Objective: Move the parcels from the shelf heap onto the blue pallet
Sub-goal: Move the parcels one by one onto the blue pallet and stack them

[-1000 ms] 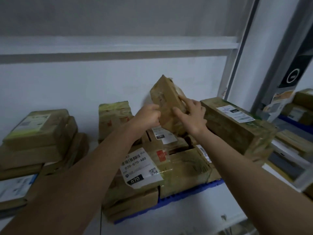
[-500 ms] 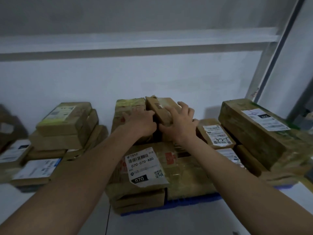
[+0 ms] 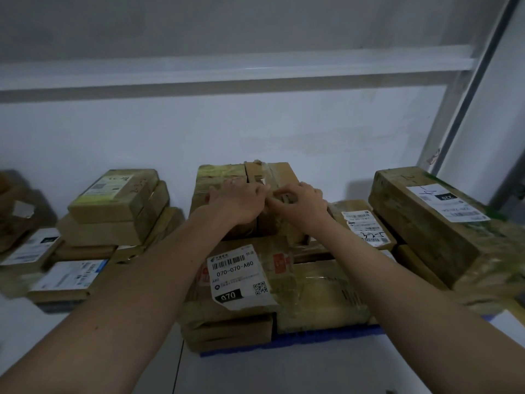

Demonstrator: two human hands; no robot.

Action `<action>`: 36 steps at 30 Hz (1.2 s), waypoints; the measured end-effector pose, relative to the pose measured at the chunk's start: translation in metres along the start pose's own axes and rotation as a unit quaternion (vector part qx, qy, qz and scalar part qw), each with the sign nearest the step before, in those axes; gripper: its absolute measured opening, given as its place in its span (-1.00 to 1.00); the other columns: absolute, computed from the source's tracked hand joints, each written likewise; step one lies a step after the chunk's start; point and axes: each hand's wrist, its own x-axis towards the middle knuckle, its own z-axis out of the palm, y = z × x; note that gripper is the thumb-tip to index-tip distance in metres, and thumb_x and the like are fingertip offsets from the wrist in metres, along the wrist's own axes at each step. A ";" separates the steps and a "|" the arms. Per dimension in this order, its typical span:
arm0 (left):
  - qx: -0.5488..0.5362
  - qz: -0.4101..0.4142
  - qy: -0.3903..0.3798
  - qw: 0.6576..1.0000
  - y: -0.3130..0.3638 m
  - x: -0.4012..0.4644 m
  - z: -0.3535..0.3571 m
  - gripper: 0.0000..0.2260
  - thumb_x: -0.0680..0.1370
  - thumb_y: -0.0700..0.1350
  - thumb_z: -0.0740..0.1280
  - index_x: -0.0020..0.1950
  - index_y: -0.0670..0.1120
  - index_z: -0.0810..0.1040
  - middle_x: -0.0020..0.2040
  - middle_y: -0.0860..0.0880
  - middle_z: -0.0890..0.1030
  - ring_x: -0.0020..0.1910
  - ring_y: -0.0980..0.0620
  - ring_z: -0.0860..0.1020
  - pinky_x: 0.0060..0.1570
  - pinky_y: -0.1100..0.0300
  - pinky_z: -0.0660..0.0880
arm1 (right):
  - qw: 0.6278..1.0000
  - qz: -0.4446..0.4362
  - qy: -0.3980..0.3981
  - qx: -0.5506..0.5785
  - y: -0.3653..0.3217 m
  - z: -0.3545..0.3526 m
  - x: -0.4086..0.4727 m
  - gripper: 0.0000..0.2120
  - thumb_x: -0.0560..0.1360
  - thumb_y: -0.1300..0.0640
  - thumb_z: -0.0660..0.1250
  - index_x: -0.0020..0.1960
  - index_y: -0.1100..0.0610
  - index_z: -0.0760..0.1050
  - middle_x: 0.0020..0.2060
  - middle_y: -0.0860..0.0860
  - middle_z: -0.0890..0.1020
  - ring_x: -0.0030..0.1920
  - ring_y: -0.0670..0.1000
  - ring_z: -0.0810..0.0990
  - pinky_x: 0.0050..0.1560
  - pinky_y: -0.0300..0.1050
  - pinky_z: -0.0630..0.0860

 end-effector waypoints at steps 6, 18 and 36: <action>0.023 -0.006 -0.002 1.000 -0.002 -0.004 0.003 -0.41 0.55 0.37 -0.18 0.53 0.19 0.14 0.58 -0.05 0.06 0.55 -0.16 0.01 0.44 -0.30 -0.02 | 0.970 0.088 0.038 0.224 0.005 -0.016 0.009 -0.68 0.53 0.01 0.26 0.23 0.12 0.48 0.12 0.04 0.56 0.02 0.01 0.53 0.08 0.00 0.55; 0.040 -0.020 -0.028 0.999 0.009 -0.011 -0.002 -0.41 0.57 0.36 -0.11 0.56 0.17 0.04 0.59 -0.05 -0.04 0.55 -0.19 -0.11 0.44 -0.31 -0.13 | 0.952 0.137 0.002 0.272 0.015 -0.015 0.014 -0.77 0.53 0.16 0.24 0.16 0.19 0.48 -0.02 0.09 0.52 -0.07 0.05 0.50 -0.23 -0.14 0.47; 0.039 0.003 0.013 0.999 0.015 -0.005 -0.005 -0.43 0.62 0.25 -0.09 0.45 -0.06 0.33 0.39 -0.11 0.43 0.46 -0.11 0.26 0.49 -0.16 -0.14 | 0.945 0.174 -0.001 0.277 0.017 -0.018 0.020 -0.92 0.50 0.20 0.24 -0.17 0.15 0.41 -0.29 0.11 0.33 -0.21 0.04 0.32 -0.28 -0.11 0.24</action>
